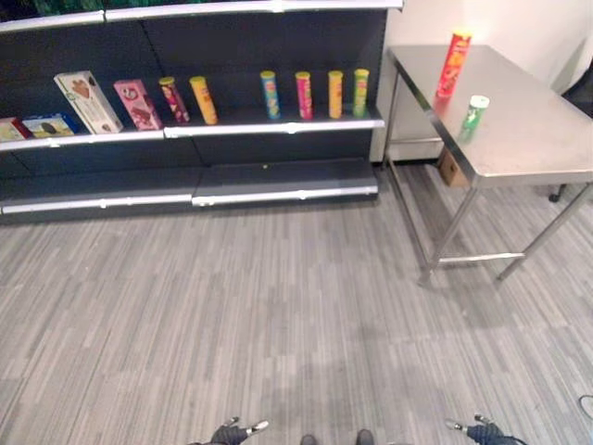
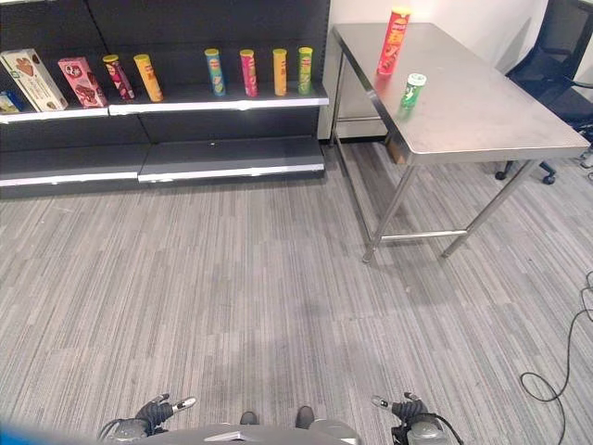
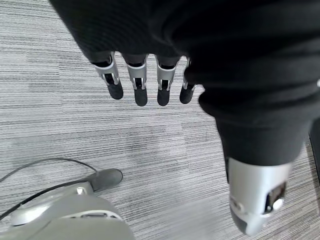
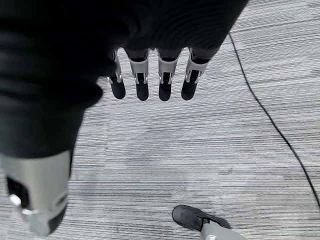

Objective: Put the goods on the table back onto the shelves and tidy them up.

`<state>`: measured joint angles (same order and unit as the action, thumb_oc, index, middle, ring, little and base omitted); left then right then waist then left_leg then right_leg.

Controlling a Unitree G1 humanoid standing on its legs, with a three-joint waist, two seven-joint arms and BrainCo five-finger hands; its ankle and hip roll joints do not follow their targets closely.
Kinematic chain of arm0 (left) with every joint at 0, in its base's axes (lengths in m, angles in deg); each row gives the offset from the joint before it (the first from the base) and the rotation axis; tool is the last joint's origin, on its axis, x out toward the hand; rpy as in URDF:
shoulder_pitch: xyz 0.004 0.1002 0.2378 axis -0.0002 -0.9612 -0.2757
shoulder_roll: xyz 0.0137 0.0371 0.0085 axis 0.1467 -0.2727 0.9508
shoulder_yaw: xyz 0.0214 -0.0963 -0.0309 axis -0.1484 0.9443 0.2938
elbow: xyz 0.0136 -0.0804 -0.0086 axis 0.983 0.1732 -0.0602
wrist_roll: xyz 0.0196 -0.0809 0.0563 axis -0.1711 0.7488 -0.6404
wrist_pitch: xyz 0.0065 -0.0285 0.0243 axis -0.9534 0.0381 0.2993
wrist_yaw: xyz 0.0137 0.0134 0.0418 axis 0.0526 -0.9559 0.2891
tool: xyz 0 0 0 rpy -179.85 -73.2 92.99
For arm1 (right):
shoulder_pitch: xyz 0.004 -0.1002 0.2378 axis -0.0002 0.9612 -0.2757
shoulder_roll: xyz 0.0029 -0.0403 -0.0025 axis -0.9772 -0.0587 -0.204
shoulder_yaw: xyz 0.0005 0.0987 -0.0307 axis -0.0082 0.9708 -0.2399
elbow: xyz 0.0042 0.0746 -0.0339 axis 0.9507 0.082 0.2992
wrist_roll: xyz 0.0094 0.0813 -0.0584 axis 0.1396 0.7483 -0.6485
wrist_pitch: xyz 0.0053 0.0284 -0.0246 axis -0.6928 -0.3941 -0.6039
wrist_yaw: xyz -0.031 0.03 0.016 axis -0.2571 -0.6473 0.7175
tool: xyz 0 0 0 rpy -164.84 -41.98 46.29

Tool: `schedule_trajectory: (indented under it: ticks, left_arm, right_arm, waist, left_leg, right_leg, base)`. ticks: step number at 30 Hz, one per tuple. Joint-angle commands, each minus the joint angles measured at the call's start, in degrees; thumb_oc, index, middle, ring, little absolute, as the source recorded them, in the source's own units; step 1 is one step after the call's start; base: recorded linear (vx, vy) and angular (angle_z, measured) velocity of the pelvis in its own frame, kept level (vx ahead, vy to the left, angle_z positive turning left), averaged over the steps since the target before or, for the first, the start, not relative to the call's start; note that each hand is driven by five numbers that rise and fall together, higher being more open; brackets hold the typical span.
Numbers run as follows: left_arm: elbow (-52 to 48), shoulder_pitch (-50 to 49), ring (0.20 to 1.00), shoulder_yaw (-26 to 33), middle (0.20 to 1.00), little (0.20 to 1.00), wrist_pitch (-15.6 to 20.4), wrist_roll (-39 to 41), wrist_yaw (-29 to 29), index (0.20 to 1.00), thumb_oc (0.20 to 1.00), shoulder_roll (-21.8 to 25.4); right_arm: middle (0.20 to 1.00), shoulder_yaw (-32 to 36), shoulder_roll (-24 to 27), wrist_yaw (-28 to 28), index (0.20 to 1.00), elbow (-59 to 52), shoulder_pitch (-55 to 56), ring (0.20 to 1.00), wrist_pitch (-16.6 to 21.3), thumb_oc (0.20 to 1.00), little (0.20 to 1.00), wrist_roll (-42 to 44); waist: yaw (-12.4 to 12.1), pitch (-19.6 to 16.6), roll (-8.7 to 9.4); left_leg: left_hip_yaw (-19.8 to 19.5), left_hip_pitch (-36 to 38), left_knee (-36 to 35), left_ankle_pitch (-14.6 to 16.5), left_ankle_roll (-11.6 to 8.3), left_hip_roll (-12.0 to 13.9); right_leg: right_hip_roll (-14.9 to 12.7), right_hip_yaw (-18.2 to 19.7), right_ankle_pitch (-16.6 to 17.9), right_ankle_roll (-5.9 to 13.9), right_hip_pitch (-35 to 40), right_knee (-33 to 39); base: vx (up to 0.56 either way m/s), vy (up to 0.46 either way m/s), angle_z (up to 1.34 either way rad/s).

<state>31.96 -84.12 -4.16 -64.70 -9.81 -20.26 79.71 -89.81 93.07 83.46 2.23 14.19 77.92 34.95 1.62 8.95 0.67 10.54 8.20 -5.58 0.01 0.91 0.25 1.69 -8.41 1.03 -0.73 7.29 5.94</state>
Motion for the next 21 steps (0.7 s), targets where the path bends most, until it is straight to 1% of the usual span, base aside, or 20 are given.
schedule_trajectory:
  ticks: [1,3,8,17,20,21]
  left_arm:
    - [1.9,3.7,1.000,-2.6,1.000,1.000,1.6,-3.5,-0.9,1.000,1.000,1.5]
    - [1.1,4.0,1.000,-2.4,1.000,1.000,1.7,-3.5,-1.9,1.000,1.000,1.7]
    - [2.0,3.7,1.000,-1.9,1.000,1.000,1.5,-2.8,-2.4,1.000,1.000,1.1]
    - [3.5,3.2,1.000,-2.1,1.000,1.000,1.3,-4.2,-2.1,1.000,1.000,1.0]
    - [3.5,3.2,1.000,-2.1,1.000,1.000,1.3,-4.2,-2.1,1.000,1.000,1.0]
    - [3.5,3.8,1.000,-2.9,1.000,1.000,1.2,-5.9,-2.3,1.000,1.000,1.5]
  right_arm:
    - [1.000,-2.5,0.8,0.8,1.000,1.8,-3.5,1.000,1.1,1.000,1.000,1.0]
    - [1.000,-2.6,0.8,1.1,1.000,1.5,-3.6,1.000,1.2,1.000,1.000,1.0]
    - [1.000,-2.7,0.5,1.4,1.000,1.5,-3.3,1.000,1.1,1.000,1.000,0.6]
    - [1.000,-3.2,0.7,1.1,1.000,2.0,-3.8,1.000,0.8,1.000,1.000,-0.4]
    - [1.000,-3.2,0.7,1.1,1.000,2.0,-3.8,1.000,0.8,1.000,1.000,-0.4]
    - [1.000,-4.7,1.0,0.9,1.000,2.1,-4.9,1.000,0.5,1.000,1.000,-2.4]
  waist:
    - [1.8,-0.3,0.03]
    - [1.8,-0.3,-0.01]
    - [1.5,-0.2,0.16]
    - [1.2,0.0,0.12]
    - [1.2,0.0,0.12]
    - [0.9,0.5,-0.03]
  left_leg:
    - [0.0,1.2,0.6,5.8,-1.33,-0.7]
    - [0.0,1.1,0.6,5.9,-1.27,-0.8]
    - [-0.1,0.9,0.6,6.1,-1.05,-1.0]
    - [0.3,0.4,0.6,6.4,-0.16,-1.5]
    - [0.3,0.4,0.6,6.4,-0.16,-1.5]
    - [0.1,-0.4,0.6,6.5,0.64,-2.1]
  right_leg:
    - [-3.2,-2.0,-7.2,4.55,1.9,-0.9]
    - [-3.2,-2.1,-7.1,4.56,1.9,-0.9]
    - [-3.4,-2.3,-7.0,4.80,1.8,-0.9]
    - [-3.8,-1.2,-6.2,5.35,0.8,-0.9]
    - [-3.8,-1.2,-6.2,5.35,0.8,-0.9]
    - [-4.2,-0.5,-5.1,5.82,-0.1,-0.9]
  base:
    - [0.00,0.032,-0.04]
    - [0.00,0.024,-0.04]
    - [0.01,0.030,0.01]
    - [0.01,0.047,-0.06]
    - [0.00,0.051,-0.04]
    - [-0.02,0.222,-0.09]
